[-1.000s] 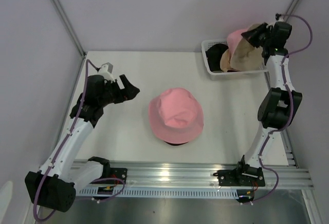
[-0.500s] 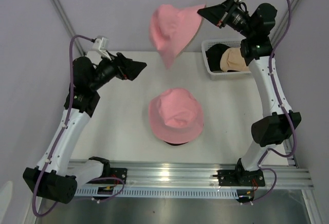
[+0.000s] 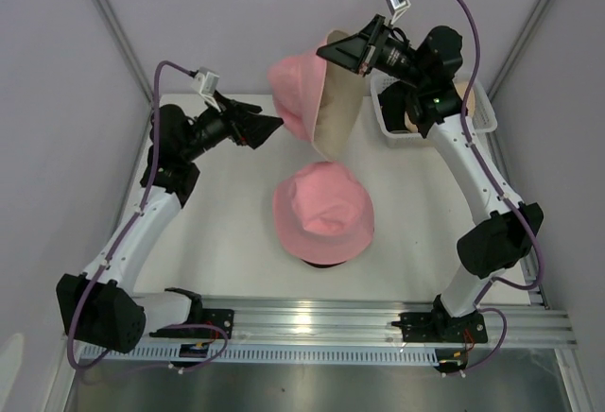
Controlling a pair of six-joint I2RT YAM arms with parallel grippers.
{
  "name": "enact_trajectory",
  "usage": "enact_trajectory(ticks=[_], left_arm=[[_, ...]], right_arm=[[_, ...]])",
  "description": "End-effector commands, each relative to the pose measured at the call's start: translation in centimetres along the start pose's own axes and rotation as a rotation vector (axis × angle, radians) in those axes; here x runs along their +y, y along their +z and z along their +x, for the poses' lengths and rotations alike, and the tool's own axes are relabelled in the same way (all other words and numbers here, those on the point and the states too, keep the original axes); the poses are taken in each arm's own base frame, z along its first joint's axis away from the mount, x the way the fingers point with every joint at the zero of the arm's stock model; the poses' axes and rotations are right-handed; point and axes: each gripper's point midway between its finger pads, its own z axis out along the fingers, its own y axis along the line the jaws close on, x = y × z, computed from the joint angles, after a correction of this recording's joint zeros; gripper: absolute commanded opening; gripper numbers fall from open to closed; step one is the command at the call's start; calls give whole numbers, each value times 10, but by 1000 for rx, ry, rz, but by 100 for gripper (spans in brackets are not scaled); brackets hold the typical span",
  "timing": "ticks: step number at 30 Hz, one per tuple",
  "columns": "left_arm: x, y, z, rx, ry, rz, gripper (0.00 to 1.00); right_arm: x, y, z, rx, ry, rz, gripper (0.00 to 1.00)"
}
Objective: Stack the hats
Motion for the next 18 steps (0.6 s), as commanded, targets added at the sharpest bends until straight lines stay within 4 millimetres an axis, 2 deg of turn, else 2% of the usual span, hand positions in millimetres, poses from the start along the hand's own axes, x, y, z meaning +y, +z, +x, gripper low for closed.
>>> enact_trajectory(ticks=[1, 10, 14, 18], left_arm=[[-6, 13, 7, -2, 36, 84, 100], [13, 41, 43, 49, 19, 67, 100], [22, 47, 41, 8, 5, 41, 95], [9, 57, 33, -27, 16, 109, 92]], right_arm=[[51, -6, -8, -32, -73, -112, 0], [67, -2, -2, -25, -68, -150, 0], [71, 0, 5, -6, -53, -163, 0], [71, 1, 13, -3, -39, -169, 0]])
